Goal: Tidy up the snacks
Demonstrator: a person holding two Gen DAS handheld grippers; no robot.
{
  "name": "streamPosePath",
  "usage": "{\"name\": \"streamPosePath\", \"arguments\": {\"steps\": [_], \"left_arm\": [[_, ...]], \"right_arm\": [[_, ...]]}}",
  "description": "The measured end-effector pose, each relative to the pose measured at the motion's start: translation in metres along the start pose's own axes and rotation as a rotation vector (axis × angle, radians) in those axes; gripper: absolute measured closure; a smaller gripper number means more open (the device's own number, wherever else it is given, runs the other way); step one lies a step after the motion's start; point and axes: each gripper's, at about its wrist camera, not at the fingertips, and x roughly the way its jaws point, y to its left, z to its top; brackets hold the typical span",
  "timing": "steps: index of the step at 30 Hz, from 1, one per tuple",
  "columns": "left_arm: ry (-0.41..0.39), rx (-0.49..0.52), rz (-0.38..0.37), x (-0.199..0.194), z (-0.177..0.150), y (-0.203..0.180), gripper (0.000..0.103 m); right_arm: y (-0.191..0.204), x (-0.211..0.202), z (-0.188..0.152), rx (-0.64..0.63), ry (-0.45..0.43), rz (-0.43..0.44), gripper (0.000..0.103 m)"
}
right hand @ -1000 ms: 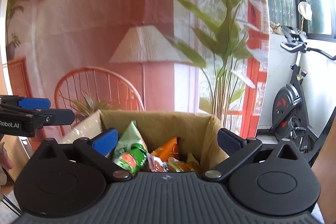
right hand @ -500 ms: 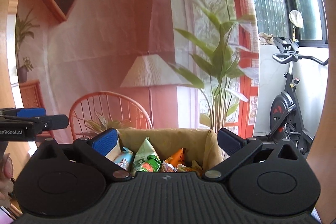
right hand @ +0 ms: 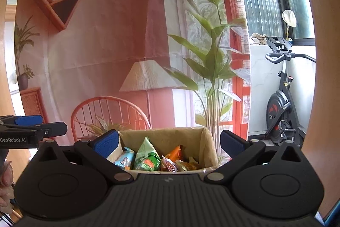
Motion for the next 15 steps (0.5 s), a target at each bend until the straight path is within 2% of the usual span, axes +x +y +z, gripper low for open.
{"name": "streamPosePath", "arguments": {"steps": [15], "left_arm": [[0.046, -0.072, 0.027, -0.008, -0.022, 0.004, 0.007]], "right_arm": [[0.009, -0.004, -0.006, -0.014, 0.025, 0.003, 0.0]]}}
